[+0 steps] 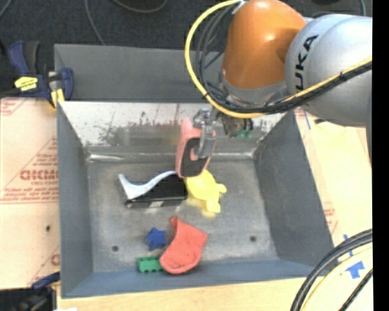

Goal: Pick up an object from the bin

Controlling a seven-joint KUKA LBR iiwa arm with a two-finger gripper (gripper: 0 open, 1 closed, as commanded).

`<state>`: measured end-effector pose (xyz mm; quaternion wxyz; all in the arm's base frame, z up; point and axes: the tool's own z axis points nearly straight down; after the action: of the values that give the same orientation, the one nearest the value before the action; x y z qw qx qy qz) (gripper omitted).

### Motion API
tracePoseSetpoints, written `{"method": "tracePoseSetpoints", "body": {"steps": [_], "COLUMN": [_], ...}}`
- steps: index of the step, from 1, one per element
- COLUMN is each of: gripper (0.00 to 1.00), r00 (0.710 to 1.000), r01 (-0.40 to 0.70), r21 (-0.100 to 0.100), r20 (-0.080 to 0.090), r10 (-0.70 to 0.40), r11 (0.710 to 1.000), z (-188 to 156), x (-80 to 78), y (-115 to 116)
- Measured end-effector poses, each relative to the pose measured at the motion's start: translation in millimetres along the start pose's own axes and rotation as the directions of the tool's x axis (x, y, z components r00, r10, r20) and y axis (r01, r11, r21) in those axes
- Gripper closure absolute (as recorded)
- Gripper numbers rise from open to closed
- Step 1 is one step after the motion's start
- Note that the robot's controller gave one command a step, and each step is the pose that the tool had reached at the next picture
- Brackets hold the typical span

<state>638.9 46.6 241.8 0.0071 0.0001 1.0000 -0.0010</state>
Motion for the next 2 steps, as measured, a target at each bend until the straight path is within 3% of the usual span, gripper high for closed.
{"method": "tracePoseSetpoints", "body": {"steps": [1, 2], "gripper": [0.0, 0.0], "r00": [1.0, 1.0], "r01": [-0.001, 0.003], "r21": [-0.001, 0.001], "r20": [-0.004, -0.021], "r10": [0.001, -0.002], "r11": [1.0, 1.0], "z": [4, -43], "x": [0.2, -1.7], "y": [0, -2]}}
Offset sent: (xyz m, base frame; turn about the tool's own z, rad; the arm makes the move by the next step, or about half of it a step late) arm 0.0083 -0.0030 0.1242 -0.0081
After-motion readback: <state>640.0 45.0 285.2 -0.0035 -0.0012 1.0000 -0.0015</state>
